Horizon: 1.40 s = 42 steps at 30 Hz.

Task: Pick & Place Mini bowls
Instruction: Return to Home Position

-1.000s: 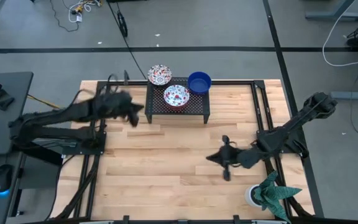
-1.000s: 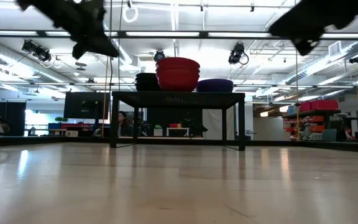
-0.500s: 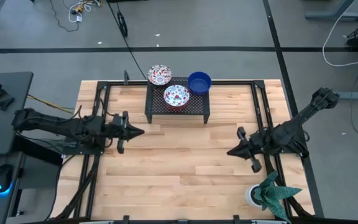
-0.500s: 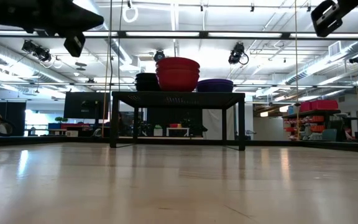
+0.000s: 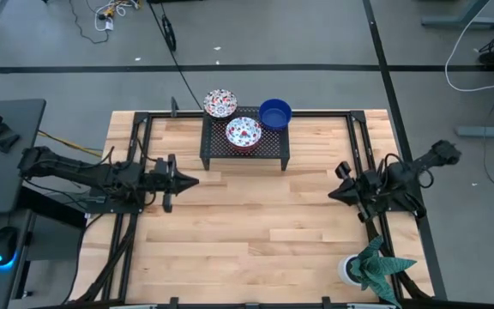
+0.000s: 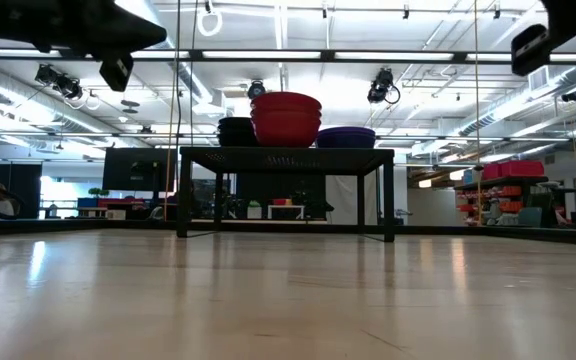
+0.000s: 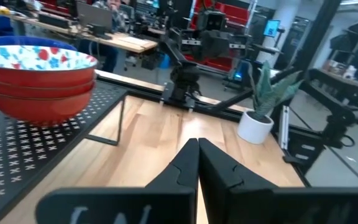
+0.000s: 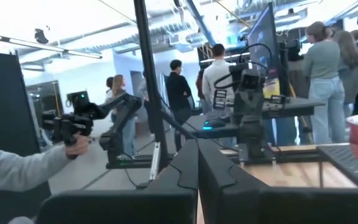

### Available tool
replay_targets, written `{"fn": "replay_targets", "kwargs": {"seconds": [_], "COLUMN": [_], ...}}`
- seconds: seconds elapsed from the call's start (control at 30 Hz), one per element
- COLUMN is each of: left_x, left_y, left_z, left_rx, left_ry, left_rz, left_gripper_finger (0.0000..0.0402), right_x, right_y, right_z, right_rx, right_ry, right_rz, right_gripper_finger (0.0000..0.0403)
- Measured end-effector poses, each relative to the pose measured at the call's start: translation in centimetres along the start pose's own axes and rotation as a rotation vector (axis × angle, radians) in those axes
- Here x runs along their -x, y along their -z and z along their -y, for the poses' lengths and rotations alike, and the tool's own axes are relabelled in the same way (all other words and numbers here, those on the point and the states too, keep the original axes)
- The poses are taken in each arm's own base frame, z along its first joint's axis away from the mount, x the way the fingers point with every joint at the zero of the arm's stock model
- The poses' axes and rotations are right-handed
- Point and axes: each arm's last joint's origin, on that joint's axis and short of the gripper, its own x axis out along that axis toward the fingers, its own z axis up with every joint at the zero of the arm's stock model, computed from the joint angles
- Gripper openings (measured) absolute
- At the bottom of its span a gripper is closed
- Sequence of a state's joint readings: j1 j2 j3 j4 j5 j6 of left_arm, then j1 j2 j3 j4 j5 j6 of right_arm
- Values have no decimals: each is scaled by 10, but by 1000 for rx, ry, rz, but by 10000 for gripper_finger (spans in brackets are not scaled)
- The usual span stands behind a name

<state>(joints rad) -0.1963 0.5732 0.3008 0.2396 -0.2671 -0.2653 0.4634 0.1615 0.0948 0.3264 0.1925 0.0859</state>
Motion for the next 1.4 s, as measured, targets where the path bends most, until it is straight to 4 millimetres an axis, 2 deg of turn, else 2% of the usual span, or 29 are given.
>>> {"fn": "replay_targets", "kwargs": {"seconds": [0.33,0.47,0.6,0.7,0.93,1.13,1.4], "left_x": [0,0,0,0,0,0,0], "left_y": [0,0,0,0,0,0,0], "left_z": [-1,-1,-1,-1,-1,-1,-1], "left_rx": [0,3,4,8,19,19,20], "left_ry": [-28,-29,-28,-29,-28,-28,-28], "left_rz": [7,7,7,7,7,8,9], "left_gripper_finger": [13,13,14,14,14,14,14], "right_x": [4,5,6,8,9,14,16], "right_y": [1,3,13,25,27,39,34], "right_z": [23,31,36,39,38,40,39], "right_rx": [49,41,21,-18,24,-9,46], "right_ry": [24,98,133,131,123,152,156], "right_rz": [-31,-53,-60,-88,-113,-233,-191], "right_gripper_finger": [0,0,0,0,0,0,0]}}
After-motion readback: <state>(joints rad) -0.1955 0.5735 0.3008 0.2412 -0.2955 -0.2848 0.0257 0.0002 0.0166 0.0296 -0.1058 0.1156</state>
